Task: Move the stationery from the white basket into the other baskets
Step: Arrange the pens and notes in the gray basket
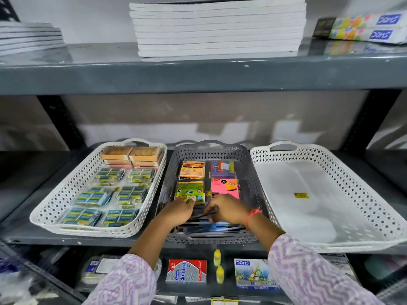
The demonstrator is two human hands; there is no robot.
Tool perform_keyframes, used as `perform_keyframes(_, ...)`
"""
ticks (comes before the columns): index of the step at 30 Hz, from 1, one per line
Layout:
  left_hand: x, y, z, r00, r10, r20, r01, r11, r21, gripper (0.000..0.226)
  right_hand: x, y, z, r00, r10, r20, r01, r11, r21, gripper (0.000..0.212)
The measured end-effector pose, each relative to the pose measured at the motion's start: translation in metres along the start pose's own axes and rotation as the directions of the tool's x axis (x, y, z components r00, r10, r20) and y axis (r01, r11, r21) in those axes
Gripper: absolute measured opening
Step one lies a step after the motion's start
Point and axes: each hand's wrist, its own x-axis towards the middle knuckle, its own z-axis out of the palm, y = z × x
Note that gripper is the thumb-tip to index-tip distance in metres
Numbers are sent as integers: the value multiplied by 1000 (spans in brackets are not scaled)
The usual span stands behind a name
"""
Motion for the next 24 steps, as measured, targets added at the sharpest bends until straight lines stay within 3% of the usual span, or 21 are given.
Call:
perform_keyframes(3, 5, -6, 2, 998, -55, -5, 55, 997, -62, 68, -5, 10, -9, 995, 82, 52, -83, 996, 23, 49)
perform_keyframes(6, 6, -7, 4, 999, -53, 1, 53, 984, -171, 57, -10, 15, -6, 981, 124, 151, -104, 985, -134, 70)
perform_keyframes(10, 7, -10, 4, 996, -63, 55, 78, 937, -341, 61, -15, 15, -5, 968, 106, 228, -77, 988, -133, 62)
perform_keyframes(13, 5, -9, 2, 994, -72, 79, 96, 926, -366, 50, -16, 16, -7, 960, 104, 261, -54, 980, -190, 52)
perform_keyframes(17, 2, -4, 1, 996, -75, 52, 89, 927, -365, 65, -15, 12, 0, 982, 65, 178, 7, 925, -380, 58)
perform_keyframes(22, 0, -1, -1, 997, -73, 20, 75, 929, -362, 65, -7, 7, 5, 996, 34, 85, 1, 922, -388, 54)
perform_keyframes(24, -1, -1, -2, 997, -79, 7, 76, 918, -390, 65, -7, 6, 4, 1000, 13, 11, -6, 879, -477, 53)
